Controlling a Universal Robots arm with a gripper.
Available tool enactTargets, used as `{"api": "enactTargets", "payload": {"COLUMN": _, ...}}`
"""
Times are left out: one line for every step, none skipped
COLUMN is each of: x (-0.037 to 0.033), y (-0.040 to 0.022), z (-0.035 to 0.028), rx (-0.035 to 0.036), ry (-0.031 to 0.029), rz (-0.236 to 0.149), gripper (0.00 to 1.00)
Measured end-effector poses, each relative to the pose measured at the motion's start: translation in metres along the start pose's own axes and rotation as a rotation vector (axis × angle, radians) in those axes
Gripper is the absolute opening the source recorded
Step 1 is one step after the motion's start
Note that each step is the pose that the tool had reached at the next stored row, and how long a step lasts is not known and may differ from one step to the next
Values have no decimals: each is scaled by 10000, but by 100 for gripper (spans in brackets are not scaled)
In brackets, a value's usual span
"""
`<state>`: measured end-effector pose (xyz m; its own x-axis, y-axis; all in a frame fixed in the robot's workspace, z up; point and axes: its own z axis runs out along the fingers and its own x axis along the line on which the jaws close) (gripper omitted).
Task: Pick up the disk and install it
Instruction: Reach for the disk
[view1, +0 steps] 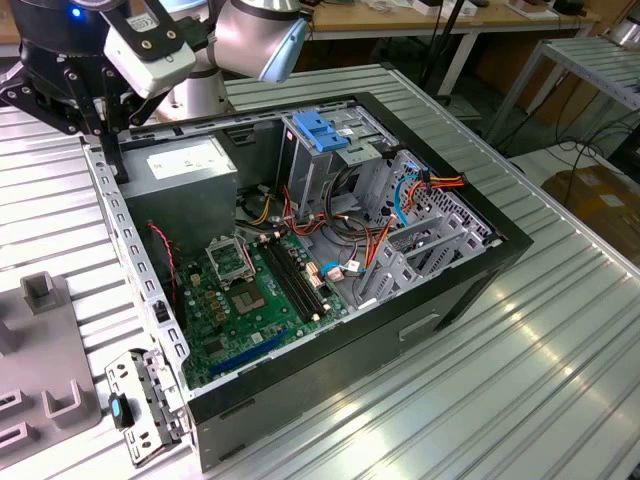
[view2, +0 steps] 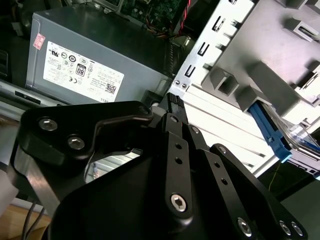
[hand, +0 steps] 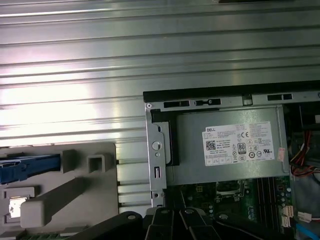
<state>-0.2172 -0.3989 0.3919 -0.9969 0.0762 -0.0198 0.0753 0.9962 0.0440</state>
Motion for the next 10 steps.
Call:
{"api": "enactTargets", "payload": {"x": 4, "y": 0, "z": 0, "rx": 0, "ry": 0, "rz": 1, "gripper": 11}}
{"api": "enactTargets", "payload": {"x": 8, "y": -1, "z": 0, "rx": 0, "ry": 1, "rz": 0, "gripper": 11}}
{"api": "enactTargets", "payload": {"x": 11, "y": -1, "z": 0, "rx": 0, "ry": 1, "rz": 0, "gripper": 11}}
{"api": "enactTargets", "payload": {"x": 17, "y": -1, "z": 0, "rx": 0, "ry": 1, "rz": 0, "gripper": 11}}
{"api": "enactTargets", "payload": {"x": 24, "y": -2, "z": 0, "rx": 0, "ry": 1, "rz": 0, "gripper": 11}}
{"api": "enactTargets", "payload": {"x": 31, "y": -2, "z": 0, "rx": 0, "ry": 2, "rz": 0, "gripper": 11}}
{"api": "enactTargets", "payload": {"x": 36, "y": -3, "z": 0, "rx": 0, "ry": 3, "rz": 0, "gripper": 11}}
{"api": "enactTargets", "payload": {"x": 39, "y": -3, "z": 0, "rx": 0, "ry": 2, "rz": 1, "gripper": 11}}
{"api": "enactTargets", "payload": {"x": 44, "y": -3, "z": 0, "rx": 0, "ry": 3, "rz": 1, "gripper": 11}}
{"api": "enactTargets", "payload": {"x": 47, "y": -4, "z": 0, "rx": 0, "ry": 3, "rz": 0, "gripper": 11}}
